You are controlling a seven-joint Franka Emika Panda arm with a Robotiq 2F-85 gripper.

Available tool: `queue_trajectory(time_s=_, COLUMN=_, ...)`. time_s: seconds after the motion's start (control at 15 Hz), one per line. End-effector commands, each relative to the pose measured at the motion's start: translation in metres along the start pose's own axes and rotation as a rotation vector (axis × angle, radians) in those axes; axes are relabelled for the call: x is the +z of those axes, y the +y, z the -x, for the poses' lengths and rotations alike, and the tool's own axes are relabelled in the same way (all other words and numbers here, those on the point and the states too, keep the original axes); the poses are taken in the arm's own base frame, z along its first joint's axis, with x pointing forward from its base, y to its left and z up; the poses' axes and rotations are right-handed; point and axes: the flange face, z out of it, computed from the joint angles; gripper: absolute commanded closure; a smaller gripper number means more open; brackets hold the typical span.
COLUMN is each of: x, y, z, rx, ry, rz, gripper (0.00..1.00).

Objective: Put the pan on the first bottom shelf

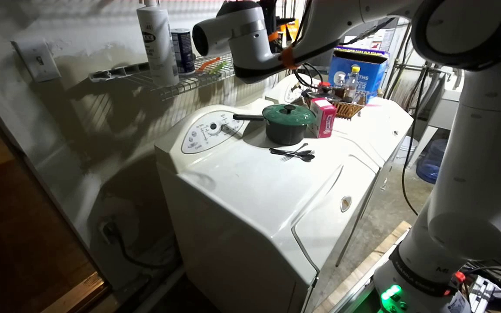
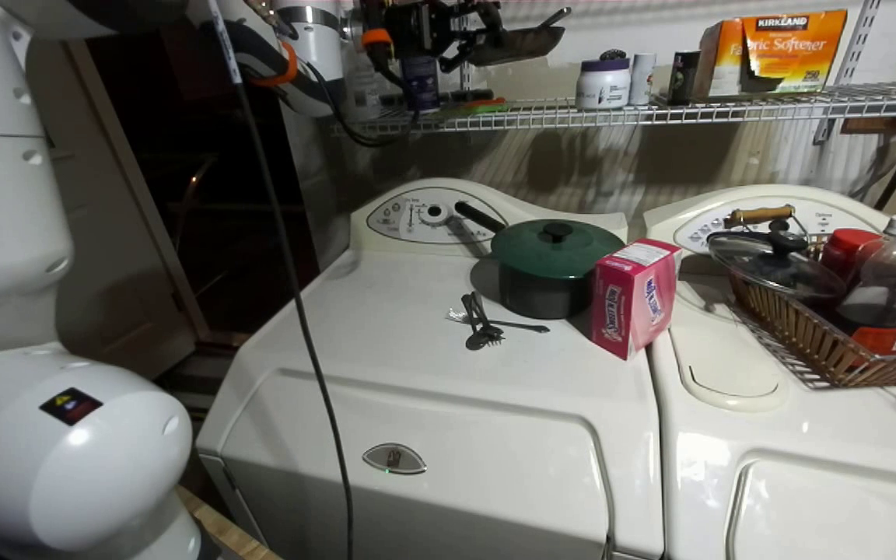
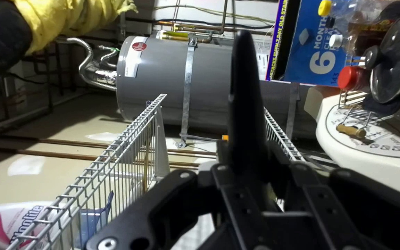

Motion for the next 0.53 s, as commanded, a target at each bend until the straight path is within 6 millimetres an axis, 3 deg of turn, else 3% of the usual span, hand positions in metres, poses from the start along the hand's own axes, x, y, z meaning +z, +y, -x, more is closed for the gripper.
queue_trajectory(time_s=0.0, x=-0.001, y=0.011, z=-0.035, rx=0.038, ry=-0.023, rz=0.072, gripper=0.93)
queue_trajectory(time_s=0.47, x=0.004, y=-0.024, z=-0.079, rx=0.030, ry=-0.045, rz=0.074, gripper=0.93)
